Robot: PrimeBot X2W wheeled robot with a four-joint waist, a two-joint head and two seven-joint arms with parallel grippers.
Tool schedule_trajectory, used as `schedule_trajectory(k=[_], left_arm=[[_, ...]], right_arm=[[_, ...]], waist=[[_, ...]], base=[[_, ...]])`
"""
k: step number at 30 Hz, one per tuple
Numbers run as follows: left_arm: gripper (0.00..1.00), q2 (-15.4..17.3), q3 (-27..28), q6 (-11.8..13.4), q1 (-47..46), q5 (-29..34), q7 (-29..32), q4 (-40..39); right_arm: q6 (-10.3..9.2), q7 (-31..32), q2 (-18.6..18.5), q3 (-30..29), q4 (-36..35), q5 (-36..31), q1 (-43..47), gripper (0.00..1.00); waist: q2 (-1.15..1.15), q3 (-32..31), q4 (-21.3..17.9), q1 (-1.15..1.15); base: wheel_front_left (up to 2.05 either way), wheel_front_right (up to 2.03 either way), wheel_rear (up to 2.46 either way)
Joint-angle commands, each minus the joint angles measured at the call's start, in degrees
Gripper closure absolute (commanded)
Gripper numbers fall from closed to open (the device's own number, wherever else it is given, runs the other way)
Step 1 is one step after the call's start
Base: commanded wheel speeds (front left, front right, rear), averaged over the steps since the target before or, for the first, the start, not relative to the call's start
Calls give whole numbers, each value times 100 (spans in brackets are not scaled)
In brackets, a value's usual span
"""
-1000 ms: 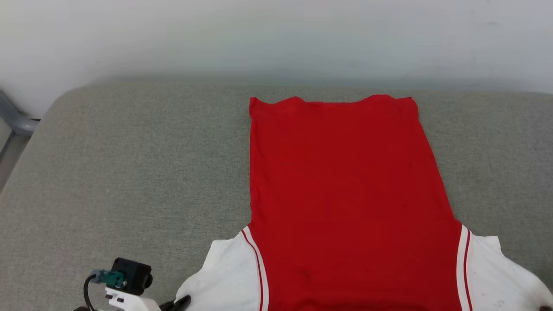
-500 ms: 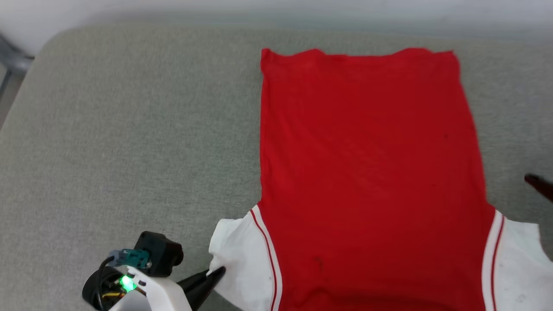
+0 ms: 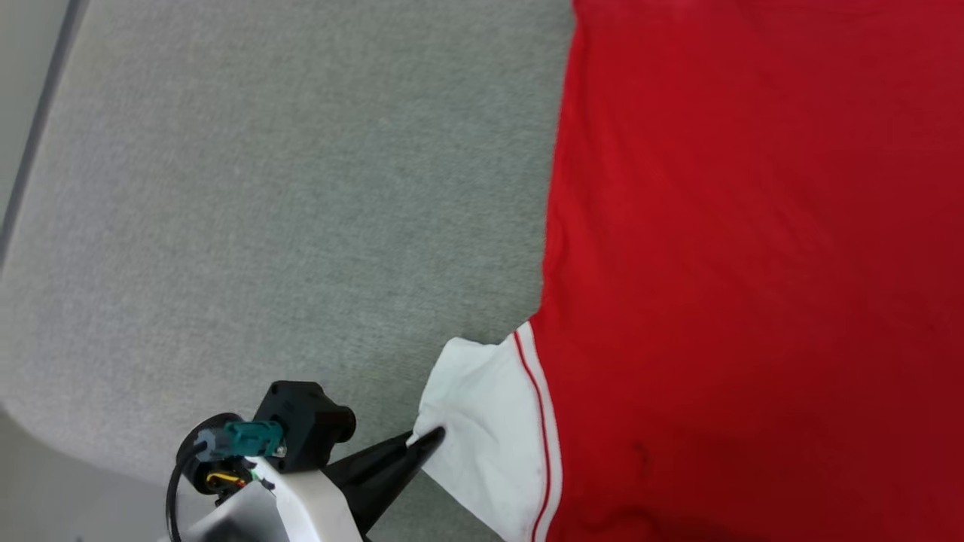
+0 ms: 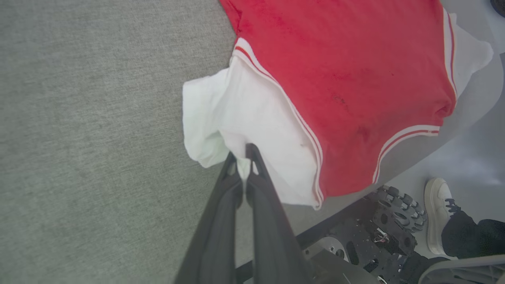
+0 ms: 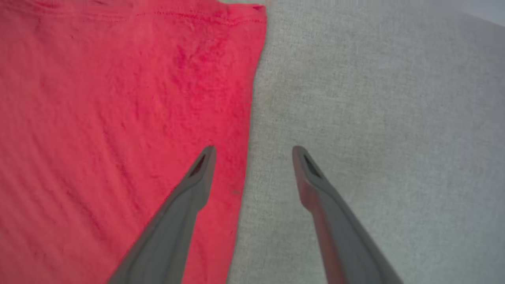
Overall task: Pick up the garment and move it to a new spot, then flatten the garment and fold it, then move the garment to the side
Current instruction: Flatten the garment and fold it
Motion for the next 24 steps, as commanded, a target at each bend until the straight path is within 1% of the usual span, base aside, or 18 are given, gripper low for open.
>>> schedule_trajectory(k=[1,6,10,15,19,20,22,24], left_arm=[[100,-60,-13,-24,-90,55,-25,-45],[100,-102,-72,-81,-131,126,-54,-127],[100,-167,-96,-122,-155,125,-110,-111],[100,-224,-114,-156,-167,115,-170,-32],[100,-247,-109,-166,-199,141,-189,21],[100,-269,-107,-164,-208,138,-195,22],[100,-286,-121,-177,-209,128,-190,31],[100,-290,-127,-180,-197,108,-192,32]], right_arm=[[-4,-4,-20,-29,125,-127,-184,0],[-4,92,-137,-196,486,-546,-677,0],[-4,125,-218,-296,694,-768,-899,0],[-4,169,-323,-251,862,-853,-1098,0],[-4,229,-349,-103,1021,-811,-963,0],[-4,261,-342,-67,1047,-783,-883,25],[-4,303,-318,-29,1069,-729,-739,100],[-4,329,-306,3,1041,-690,-614,100]], waist=[[0,381,404,-2],[0,618,691,-2],[0,715,845,-2],[0,820,951,-2],[0,861,988,-2],[0,869,995,-2],[0,880,1004,-2],[0,891,1004,-2]], base=[[0,0,0],[0,0,0],[0,0,0],[0,0,0],[0,0,0],[0,0,0],[0,0,0],[0,0,0]])
